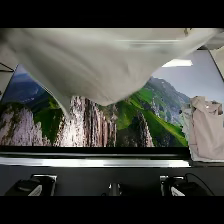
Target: Fold the shirts.
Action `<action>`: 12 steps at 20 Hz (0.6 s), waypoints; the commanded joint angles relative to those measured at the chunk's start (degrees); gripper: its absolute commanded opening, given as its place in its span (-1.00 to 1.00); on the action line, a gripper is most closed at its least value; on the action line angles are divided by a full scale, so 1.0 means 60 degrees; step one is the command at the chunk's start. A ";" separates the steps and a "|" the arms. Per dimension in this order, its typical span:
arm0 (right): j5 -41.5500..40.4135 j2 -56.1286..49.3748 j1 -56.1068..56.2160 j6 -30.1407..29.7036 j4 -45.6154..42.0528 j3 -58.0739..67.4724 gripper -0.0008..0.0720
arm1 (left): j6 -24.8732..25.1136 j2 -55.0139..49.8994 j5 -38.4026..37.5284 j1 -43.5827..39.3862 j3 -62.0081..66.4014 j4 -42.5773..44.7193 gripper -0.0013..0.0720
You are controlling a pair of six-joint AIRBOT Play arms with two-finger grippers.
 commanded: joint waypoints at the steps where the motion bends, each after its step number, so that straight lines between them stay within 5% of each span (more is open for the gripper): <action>1: -0.0291 0.2718 0.0004 0.1035 -0.1483 0.0244 -0.92 | -0.0444 0.1045 0.0193 0.1450 0.3133 0.0758 -0.89; 6: 0.0736 0.3621 0.0004 0.1060 -0.2284 0.0244 -0.92 | -0.1931 0.1169 -0.1905 0.2725 0.2473 0.0776 -0.89; 12: 0.0627 0.2626 0.0004 0.0736 -0.2477 0.0240 -0.92 | -0.2004 0.1151 -0.2098 0.2736 0.0517 0.0739 -0.89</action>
